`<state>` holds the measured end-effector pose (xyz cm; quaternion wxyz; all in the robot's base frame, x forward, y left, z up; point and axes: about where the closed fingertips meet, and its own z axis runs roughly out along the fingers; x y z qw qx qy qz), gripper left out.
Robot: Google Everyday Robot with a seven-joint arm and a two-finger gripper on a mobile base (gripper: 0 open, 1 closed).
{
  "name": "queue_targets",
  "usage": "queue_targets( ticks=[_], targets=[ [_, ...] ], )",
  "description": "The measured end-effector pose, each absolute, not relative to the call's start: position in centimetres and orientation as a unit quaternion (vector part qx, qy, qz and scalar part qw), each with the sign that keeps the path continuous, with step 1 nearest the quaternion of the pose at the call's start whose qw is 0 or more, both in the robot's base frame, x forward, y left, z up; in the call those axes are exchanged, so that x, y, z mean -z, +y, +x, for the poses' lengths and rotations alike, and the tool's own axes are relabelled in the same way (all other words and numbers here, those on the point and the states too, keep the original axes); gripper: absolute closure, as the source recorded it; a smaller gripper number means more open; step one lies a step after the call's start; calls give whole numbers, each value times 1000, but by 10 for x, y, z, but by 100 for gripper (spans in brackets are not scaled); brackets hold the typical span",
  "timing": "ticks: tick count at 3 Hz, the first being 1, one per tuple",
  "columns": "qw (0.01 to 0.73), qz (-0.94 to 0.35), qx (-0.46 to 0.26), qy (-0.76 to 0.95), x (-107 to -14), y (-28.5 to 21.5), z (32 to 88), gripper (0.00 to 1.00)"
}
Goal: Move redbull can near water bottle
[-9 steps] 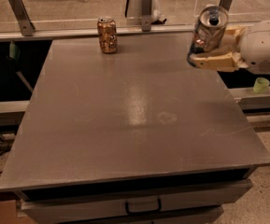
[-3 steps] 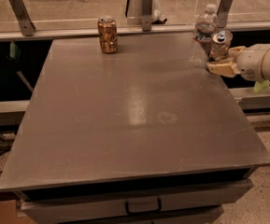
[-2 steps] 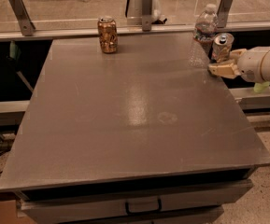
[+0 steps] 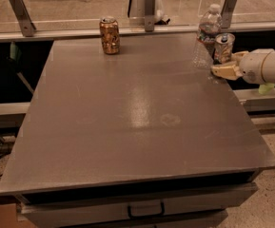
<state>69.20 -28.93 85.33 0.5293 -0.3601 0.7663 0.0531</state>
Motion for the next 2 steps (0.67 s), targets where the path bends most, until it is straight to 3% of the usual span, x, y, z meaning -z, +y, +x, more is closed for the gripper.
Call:
queue_targets(
  ticks=[1, 2],
  targets=[
    [525, -359, -62, 769, -848, -284, 695, 13],
    [521, -357, -73, 772, -842, -279, 696, 0]
  ],
)
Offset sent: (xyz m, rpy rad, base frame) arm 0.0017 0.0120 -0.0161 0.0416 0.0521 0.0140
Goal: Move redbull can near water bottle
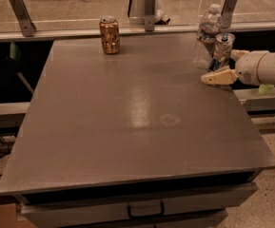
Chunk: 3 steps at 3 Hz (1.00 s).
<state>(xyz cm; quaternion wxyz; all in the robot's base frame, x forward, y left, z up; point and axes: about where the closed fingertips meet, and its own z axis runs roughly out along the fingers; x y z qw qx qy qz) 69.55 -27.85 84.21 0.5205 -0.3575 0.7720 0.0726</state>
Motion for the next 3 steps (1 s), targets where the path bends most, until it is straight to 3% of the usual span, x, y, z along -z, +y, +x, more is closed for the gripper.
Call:
queue_targets(
  ticks=[2, 3],
  targets=[
    [532, -338, -76, 773, -849, -292, 686, 0],
    [571, -333, -87, 745, -897, -311, 660, 0]
  ],
)
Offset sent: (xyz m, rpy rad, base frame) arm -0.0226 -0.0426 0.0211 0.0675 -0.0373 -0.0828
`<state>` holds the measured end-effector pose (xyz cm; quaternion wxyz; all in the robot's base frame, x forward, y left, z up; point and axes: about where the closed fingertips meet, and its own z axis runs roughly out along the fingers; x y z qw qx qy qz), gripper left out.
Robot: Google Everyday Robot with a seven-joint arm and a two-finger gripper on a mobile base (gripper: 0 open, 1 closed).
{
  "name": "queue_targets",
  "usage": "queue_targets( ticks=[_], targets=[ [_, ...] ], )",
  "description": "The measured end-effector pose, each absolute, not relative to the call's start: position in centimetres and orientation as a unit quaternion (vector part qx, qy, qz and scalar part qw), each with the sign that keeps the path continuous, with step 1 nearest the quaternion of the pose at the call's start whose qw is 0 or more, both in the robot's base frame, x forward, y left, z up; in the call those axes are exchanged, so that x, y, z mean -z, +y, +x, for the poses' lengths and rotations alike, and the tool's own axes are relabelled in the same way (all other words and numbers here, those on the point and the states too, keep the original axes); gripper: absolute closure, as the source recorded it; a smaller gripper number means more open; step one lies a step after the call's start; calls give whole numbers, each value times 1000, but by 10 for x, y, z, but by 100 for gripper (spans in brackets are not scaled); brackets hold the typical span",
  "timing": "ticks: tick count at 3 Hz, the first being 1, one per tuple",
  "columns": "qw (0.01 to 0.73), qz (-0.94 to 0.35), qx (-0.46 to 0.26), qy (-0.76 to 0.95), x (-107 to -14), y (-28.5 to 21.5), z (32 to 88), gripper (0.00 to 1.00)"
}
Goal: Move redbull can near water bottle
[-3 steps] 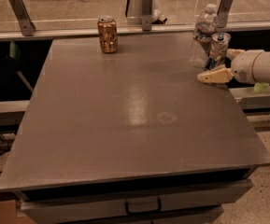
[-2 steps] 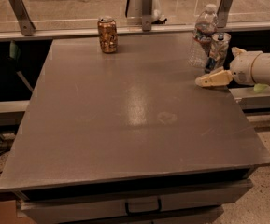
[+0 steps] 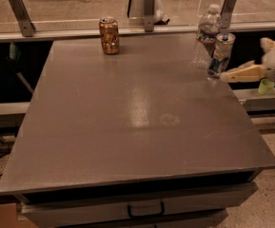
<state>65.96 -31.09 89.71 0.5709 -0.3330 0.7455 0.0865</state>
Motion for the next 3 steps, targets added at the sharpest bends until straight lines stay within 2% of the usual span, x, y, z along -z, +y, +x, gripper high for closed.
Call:
queue_targets(
  ticks=[1, 2, 3],
  targets=[
    [619, -342, -101, 699, -971, -343, 605, 0],
    [643, -369, -124, 660, -1036, -352, 540, 0],
    [632, -393, -147, 652, -1035, -340, 526, 0]
  ],
)
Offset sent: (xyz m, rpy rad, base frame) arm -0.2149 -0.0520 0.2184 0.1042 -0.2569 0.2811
